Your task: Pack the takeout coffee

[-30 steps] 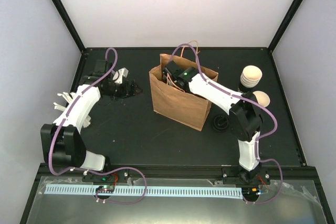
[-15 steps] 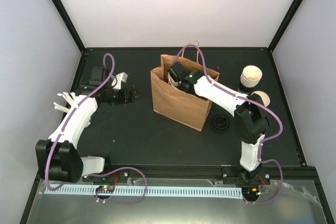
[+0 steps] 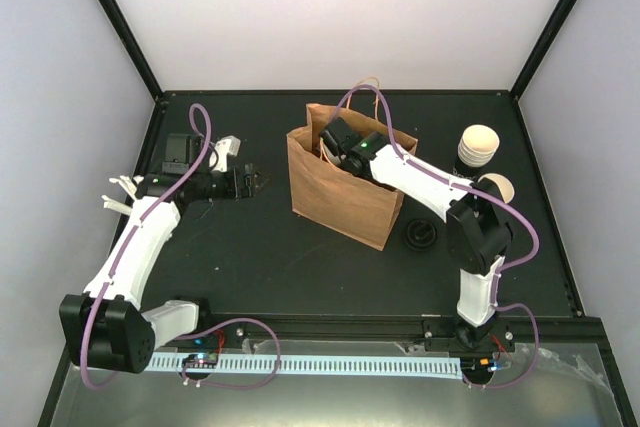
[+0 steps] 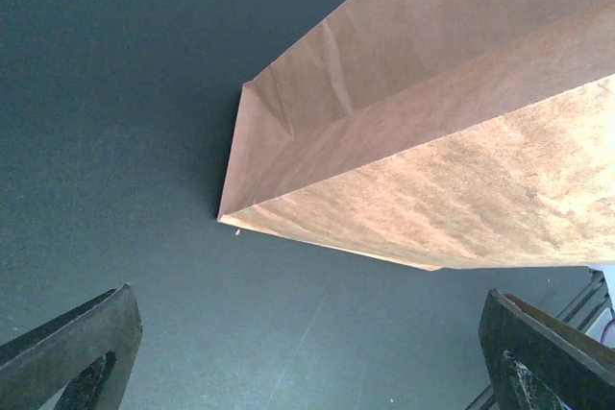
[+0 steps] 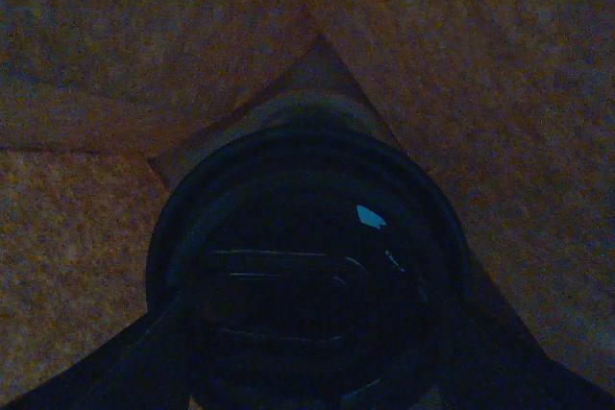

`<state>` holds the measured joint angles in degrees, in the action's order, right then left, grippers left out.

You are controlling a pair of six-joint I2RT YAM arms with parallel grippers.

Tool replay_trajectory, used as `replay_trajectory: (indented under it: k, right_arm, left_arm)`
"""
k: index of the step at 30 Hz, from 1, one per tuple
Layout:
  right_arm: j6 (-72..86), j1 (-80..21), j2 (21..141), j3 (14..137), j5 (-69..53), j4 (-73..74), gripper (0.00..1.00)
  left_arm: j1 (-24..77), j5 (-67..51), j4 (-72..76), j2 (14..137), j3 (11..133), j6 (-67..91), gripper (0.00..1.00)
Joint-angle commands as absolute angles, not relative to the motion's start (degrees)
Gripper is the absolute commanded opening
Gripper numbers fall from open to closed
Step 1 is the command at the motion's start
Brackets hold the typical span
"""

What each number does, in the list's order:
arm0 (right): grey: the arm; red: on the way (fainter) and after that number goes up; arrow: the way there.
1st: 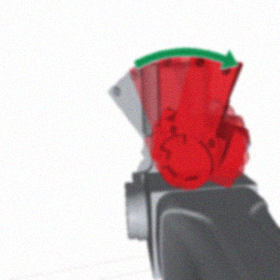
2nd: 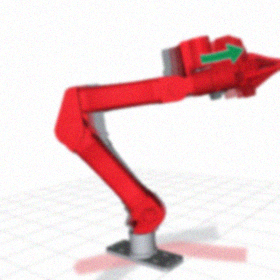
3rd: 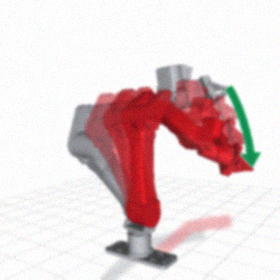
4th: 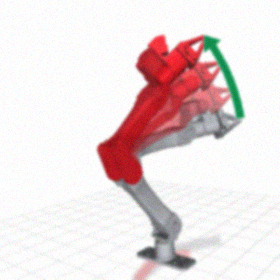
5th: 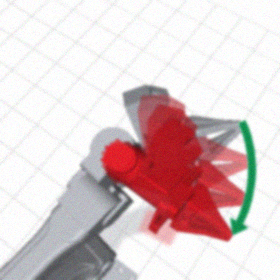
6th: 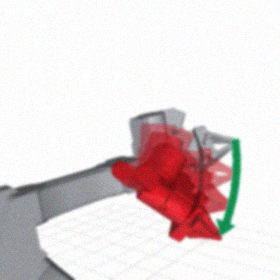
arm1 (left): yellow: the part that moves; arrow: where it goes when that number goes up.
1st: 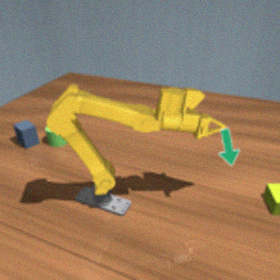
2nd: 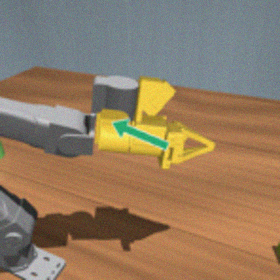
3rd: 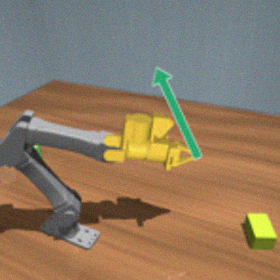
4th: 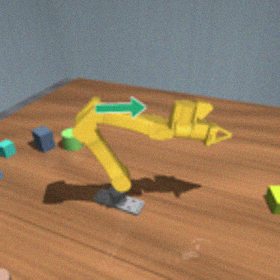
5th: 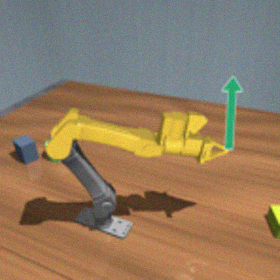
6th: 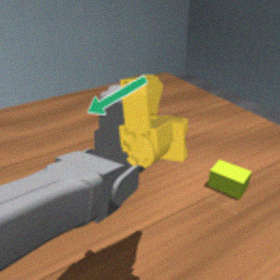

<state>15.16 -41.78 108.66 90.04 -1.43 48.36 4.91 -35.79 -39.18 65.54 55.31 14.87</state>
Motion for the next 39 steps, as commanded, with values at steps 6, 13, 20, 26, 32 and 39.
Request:
replay_trajectory:
  k: [6,13,20,26,32,39]
  right_arm:
    - [16.3,-41.3,111.9,88.2,0.9,55.9,0.73]
    - [16.5,-41.3,109.8,93.4,4.1,60.0,0.86]
    - [16.7,-41.4,107.9,96.8,4.6,62.5,1.0]
    - [16.6,-41.7,106.6,98.6,3.1,63.8,1.0]
    - [16.4,-42.2,105.5,100.2,2.4,65.1,1.0]
    - [16.0,-42.4,103.8,101.5,0.9,66.0,1.0]
  left_arm:
    - [5.1,-36.3,-39.3,63.8,56.1,12.8,0.99]
    - [5.1,-34.0,-41.2,63.1,57.7,12.2,0.99]
    - [5.1,-34.2,-42.3,62.7,59.1,12.0,0.99]
    - [5.2,-34.9,-43.3,61.4,60.0,11.7,0.99]
    - [6.1,-36.6,-43.0,59.4,60.8,11.3,0.99]
    - [12.8,-32.4,-40.4,58.6,62.8,14.1,0.99]
